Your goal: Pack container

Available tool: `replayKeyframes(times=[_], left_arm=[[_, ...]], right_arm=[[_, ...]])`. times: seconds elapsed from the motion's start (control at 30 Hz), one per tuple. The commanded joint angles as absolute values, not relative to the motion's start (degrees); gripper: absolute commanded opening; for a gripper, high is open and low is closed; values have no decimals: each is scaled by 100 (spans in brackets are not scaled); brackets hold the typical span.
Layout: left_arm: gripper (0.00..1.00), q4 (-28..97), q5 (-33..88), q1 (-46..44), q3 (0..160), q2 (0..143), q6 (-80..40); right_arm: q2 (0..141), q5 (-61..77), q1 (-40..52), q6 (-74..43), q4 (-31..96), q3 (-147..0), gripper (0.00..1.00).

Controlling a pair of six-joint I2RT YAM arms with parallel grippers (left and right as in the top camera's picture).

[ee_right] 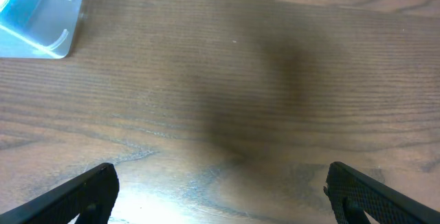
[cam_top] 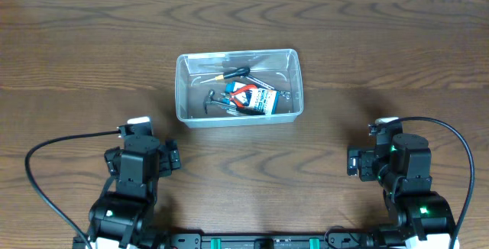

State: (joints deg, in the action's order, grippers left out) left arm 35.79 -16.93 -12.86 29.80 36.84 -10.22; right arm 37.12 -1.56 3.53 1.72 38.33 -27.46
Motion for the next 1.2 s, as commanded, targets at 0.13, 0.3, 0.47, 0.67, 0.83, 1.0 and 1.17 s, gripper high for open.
replayKeyframes(times=[0.13,0.3,0.47,0.67,0.83,1.0,1.17], left_arm=[[98,3590,-1765,-1310,3020,3940,-947],[98,3590,-1765,-1310,3020,4034,-947],[98,3590,-1765,-1310,3020,4066,-947],[98,3592,-1765,-1310,3020,4073,-947],[98,3592,-1765,-1310,3020,4073,-947],[98,3592,-1765,-1310,3020,4073,-947],[98,3592,-1765,-1310,3020,4073,-947]], right_arm=[[3721,-207,395,134,3854,-2768,99],[3682,-207,392,134,3876,-2768,99],[3481,-993,395,137,4324,-2768,99],[2871,-1011,526,137,4963,-2768,99],[2102,-1223,633,141,5293,-2764,99],[1253,-895,755,137,4547,-2628,99],[742,-875,790,134,2722,-1769,99]])
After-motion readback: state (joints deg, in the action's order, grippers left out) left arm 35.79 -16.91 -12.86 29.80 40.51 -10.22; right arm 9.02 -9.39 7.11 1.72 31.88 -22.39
